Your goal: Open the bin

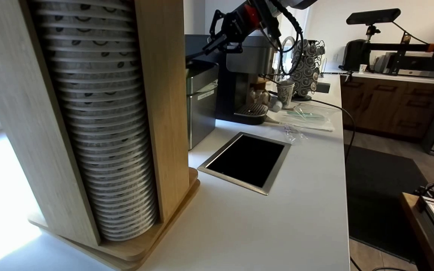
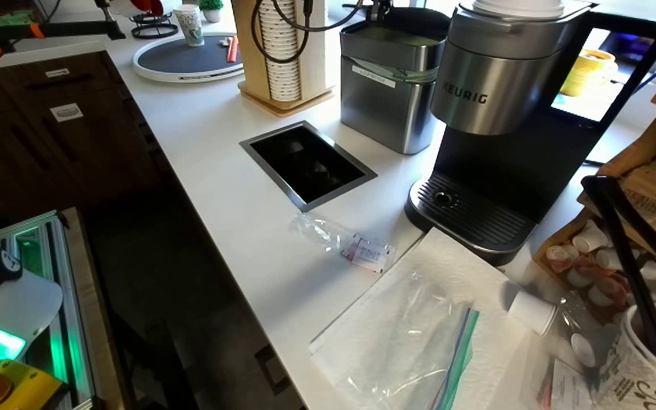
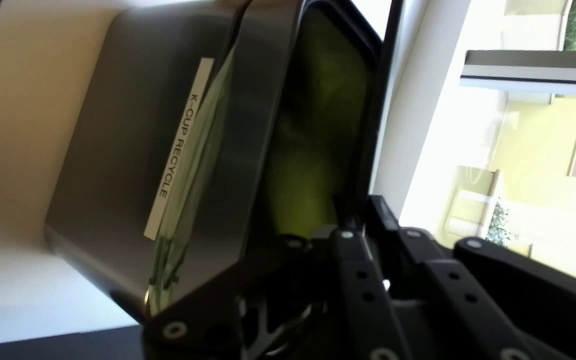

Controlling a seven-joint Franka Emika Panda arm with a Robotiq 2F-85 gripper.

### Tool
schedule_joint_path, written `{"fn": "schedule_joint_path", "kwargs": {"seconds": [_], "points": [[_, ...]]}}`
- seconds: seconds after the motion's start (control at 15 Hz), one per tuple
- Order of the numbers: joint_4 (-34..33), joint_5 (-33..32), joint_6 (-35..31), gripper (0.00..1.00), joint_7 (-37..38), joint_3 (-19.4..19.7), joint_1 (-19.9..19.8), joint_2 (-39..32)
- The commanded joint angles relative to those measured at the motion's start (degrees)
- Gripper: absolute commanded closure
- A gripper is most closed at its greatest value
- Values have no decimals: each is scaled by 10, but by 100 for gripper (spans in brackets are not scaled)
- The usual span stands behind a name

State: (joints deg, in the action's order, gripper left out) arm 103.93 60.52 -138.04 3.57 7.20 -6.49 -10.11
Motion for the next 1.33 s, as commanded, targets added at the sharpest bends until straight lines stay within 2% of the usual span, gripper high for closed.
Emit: {"fn": "schedule_joint_path", "kwargs": {"seconds": [0.0, 0.67, 1.0, 1.27], "points": [[-42, -67, 46, 97, 33, 6, -11, -16], [-151, -122, 134, 97, 86, 8, -31, -68], [-250, -211, 235, 97, 198, 18, -33, -106], [-365, -251, 317, 97, 264, 13, -43, -165]]}}
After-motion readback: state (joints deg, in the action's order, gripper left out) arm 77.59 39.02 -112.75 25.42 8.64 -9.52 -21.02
